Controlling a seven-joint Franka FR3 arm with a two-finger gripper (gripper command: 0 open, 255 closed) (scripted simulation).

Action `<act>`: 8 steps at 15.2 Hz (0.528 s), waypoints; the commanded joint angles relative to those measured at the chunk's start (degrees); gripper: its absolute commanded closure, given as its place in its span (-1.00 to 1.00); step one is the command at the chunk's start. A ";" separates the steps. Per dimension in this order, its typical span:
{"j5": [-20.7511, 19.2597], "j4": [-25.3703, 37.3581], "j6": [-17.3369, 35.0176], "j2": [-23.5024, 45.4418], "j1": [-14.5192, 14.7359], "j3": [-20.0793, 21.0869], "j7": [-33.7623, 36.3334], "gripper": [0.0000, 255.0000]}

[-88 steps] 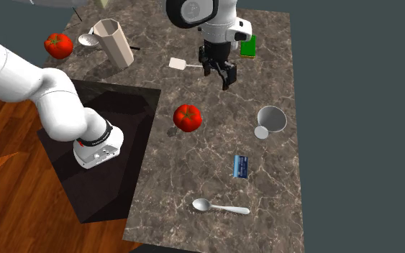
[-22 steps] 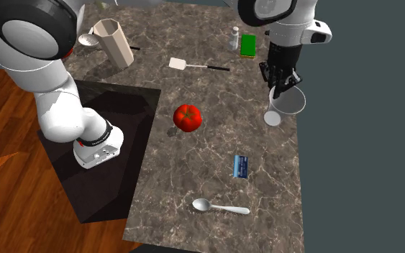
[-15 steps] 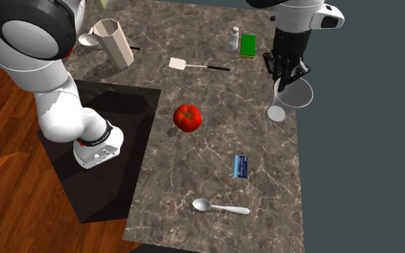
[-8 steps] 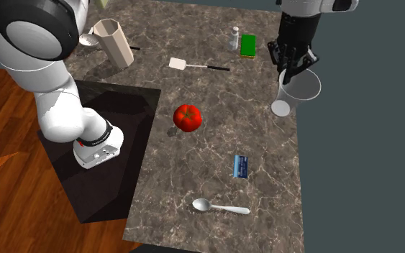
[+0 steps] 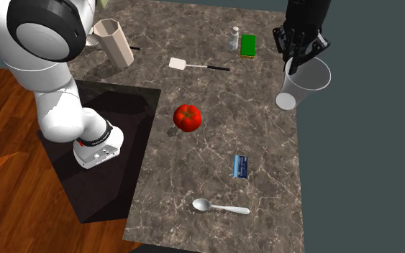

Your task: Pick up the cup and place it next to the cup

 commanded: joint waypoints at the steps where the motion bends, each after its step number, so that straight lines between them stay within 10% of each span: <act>1: -0.74 -2.16 -0.11 -1.96 1.17 0.27 1.22 1.00; 8: -4.92 -17.06 0.39 -13.87 8.11 3.42 10.98 1.00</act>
